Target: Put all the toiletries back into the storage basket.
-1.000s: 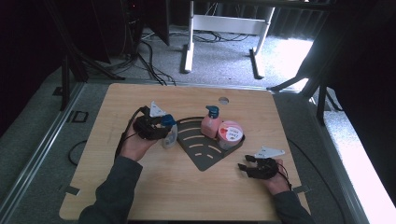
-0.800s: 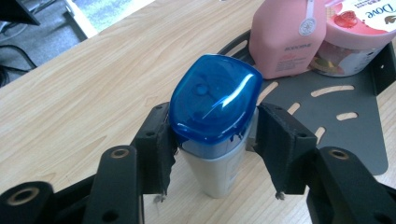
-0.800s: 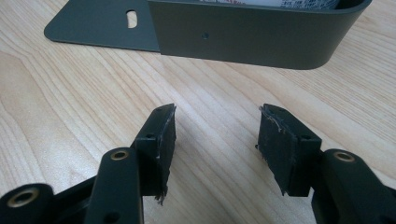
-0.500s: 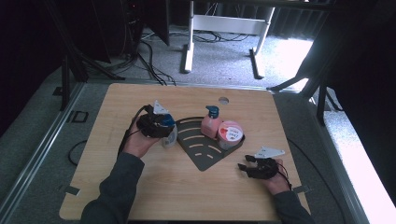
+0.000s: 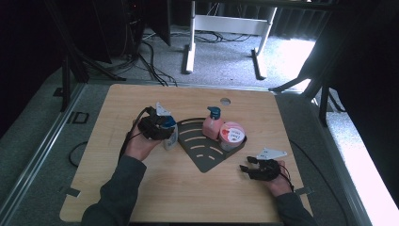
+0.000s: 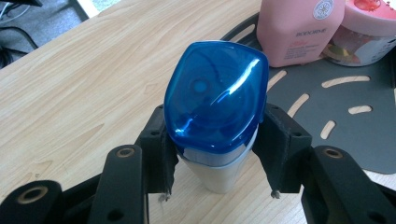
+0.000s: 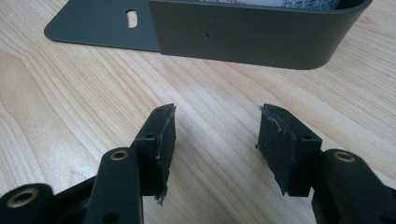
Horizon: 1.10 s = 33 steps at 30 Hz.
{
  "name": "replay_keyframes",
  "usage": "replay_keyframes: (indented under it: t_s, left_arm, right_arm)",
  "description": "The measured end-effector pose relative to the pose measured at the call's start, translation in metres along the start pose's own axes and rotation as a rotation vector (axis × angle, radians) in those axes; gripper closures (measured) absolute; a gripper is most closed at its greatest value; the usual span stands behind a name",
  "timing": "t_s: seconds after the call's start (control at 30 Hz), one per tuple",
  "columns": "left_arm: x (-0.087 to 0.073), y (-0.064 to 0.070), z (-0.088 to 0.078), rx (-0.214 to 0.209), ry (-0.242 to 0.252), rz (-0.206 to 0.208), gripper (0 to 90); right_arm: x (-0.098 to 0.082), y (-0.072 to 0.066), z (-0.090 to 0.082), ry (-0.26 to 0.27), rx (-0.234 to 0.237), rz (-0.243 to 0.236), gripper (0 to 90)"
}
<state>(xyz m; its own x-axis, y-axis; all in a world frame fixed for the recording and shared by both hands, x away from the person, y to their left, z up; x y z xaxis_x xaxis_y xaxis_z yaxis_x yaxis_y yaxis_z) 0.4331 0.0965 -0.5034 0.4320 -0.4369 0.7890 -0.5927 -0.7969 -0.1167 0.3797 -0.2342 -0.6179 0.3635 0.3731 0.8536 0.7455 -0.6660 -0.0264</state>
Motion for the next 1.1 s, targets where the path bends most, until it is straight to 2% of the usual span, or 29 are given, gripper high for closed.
replay_keyframes:
  t_s: [0.1, 0.23, 0.43, 0.47, 0.5, 0.8, 1.1]
  left_arm:
    - [-0.004, 0.0, 0.007, -0.001, -0.025, 0.008, 47.3]
    - [-0.008, 0.0, 0.013, -0.021, -0.043, 0.0, 47.7]
    - [-0.011, -0.001, 0.021, -0.06, -0.056, -0.017, 46.9]
    - [-0.012, -0.002, 0.023, -0.083, -0.055, -0.034, 46.9]
    - [-0.012, -0.003, 0.023, -0.087, -0.056, -0.035, 46.6]
    - [-0.017, -0.002, 0.03, -0.112, -0.104, 0.005, 46.8]
    - [-0.021, -0.001, 0.035, -0.13, -0.132, 0.022, 46.8]
  right_arm:
    - [0.0, 0.0, 0.0, 0.0, 0.0, 0.0, 45.9]
    - [0.0, 0.0, 0.0, 0.0, 0.0, 0.0, 45.9]
    - [0.0, 0.0, 0.0, 0.0, 0.002, 0.0, 45.9]
    - [0.0, 0.0, 0.0, 0.0, 0.001, 0.0, 45.9]
    - [0.0, 0.0, 0.0, 0.0, 0.0, 0.0, 45.9]
    - [0.0, 0.0, 0.0, 0.0, 0.002, 0.002, 45.9]
    - [0.0, 0.0, 0.0, 0.0, 0.002, 0.002, 45.9]
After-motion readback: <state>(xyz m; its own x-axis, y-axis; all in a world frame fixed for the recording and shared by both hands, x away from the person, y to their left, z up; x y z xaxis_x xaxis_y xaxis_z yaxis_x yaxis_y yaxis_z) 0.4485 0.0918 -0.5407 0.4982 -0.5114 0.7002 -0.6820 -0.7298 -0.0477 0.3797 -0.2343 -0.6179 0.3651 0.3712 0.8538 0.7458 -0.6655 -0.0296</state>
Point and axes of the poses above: each handheld gripper's, and its own axes: z roughly forward along the jaws, x roughly out of its top, y roughly to its right, the point moved 9 cm from there along z, roughly forward along the jaws, and after that the axes turned 10 degrees about y, right-handed, at the moved point
